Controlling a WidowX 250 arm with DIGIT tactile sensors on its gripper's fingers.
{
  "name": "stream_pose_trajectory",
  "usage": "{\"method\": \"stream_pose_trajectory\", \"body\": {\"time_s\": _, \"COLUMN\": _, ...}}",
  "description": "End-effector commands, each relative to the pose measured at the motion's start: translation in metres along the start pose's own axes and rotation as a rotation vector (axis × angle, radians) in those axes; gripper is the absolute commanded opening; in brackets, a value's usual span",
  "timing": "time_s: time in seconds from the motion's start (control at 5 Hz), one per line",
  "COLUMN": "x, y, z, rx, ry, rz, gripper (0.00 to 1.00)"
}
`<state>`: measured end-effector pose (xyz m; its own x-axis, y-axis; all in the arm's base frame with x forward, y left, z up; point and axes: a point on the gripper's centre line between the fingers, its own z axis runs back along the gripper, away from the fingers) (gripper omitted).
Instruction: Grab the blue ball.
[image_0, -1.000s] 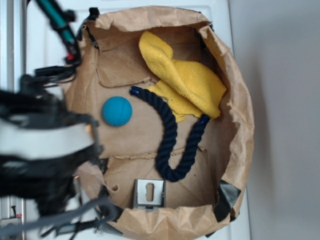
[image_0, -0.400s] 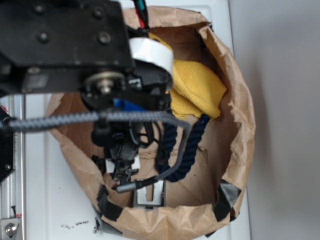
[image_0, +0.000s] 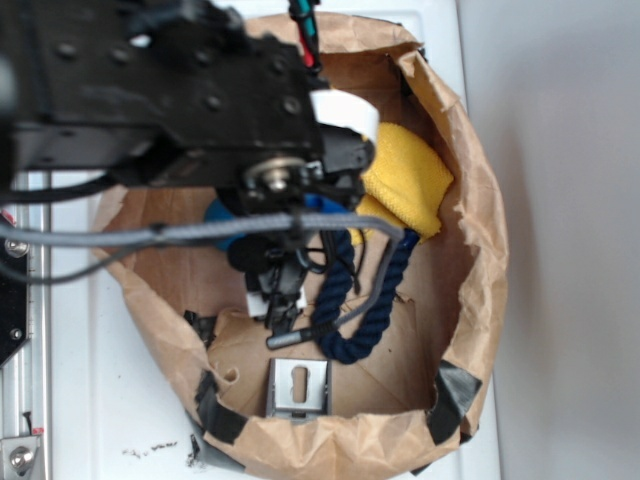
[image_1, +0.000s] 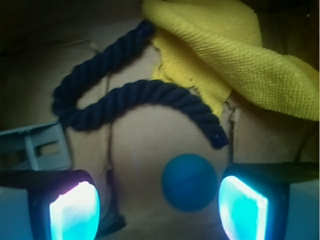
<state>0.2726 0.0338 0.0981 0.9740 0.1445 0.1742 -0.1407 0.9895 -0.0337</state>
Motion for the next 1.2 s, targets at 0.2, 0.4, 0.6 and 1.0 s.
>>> {"method": "stream_pose_trajectory", "body": {"time_s": 0.2, "x": -0.001, "y": 0.021, "z": -0.022, "rx": 0.001, "ry": -0.041, "rz": 0.001, "gripper": 1.00}}
{"method": "stream_pose_trajectory", "body": {"time_s": 0.4, "x": -0.001, "y": 0.032, "z": -0.031, "rx": 0.050, "ry": -0.034, "rz": 0.018, "gripper": 1.00}}
{"method": "stream_pose_trajectory", "body": {"time_s": 0.6, "x": -0.003, "y": 0.038, "z": -0.041, "rx": 0.126, "ry": -0.021, "rz": 0.018, "gripper": 1.00}}
{"method": "stream_pose_trajectory", "body": {"time_s": 1.0, "x": -0.011, "y": 0.037, "z": -0.058, "rx": 0.307, "ry": -0.028, "rz": -0.067, "gripper": 1.00}}
